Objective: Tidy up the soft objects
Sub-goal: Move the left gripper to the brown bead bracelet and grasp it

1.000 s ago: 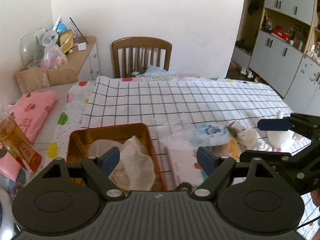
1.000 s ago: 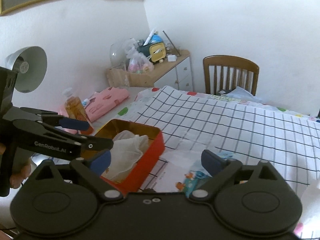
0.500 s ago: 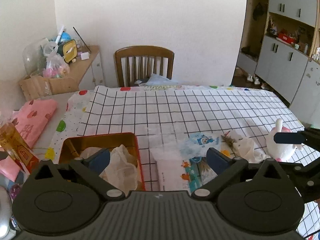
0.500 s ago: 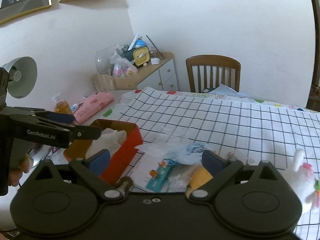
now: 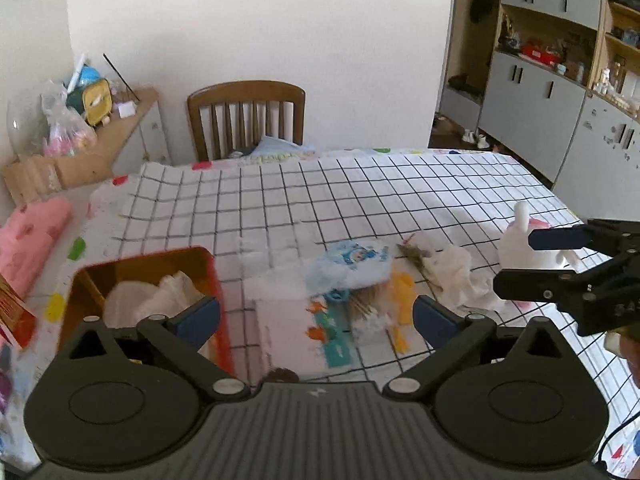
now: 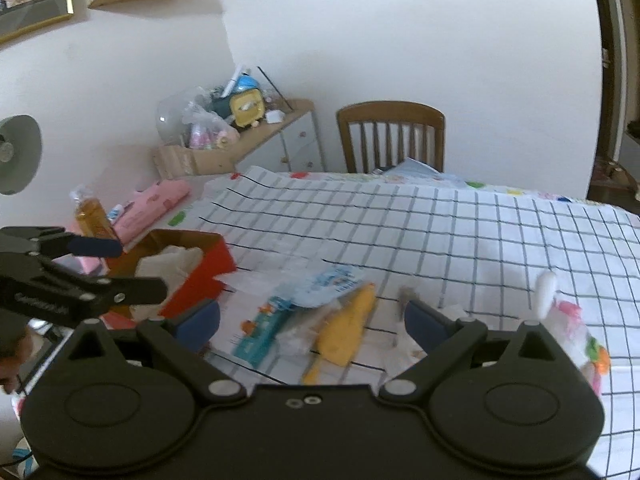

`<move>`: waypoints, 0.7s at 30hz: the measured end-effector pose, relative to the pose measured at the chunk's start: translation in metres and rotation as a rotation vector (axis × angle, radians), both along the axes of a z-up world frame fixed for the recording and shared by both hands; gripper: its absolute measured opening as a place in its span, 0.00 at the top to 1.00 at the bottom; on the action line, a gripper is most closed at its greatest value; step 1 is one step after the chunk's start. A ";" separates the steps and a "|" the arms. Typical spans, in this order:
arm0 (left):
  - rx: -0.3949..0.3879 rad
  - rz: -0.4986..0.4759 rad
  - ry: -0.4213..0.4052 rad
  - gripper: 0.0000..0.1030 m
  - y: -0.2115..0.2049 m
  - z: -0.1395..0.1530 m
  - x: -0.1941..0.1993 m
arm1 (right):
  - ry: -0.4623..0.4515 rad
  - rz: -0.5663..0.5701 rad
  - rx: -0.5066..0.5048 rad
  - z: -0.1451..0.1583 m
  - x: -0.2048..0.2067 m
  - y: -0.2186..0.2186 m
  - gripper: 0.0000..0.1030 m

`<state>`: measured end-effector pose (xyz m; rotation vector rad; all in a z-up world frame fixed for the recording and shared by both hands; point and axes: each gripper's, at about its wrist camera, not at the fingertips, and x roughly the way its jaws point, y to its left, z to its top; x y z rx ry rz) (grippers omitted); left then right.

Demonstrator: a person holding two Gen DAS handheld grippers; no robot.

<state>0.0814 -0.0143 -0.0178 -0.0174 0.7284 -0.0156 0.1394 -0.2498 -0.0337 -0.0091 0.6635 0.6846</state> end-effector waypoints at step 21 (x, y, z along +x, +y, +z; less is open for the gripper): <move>0.004 0.151 0.104 0.00 0.004 -0.070 -0.003 | 0.085 -0.028 -0.175 -0.069 0.053 0.002 0.10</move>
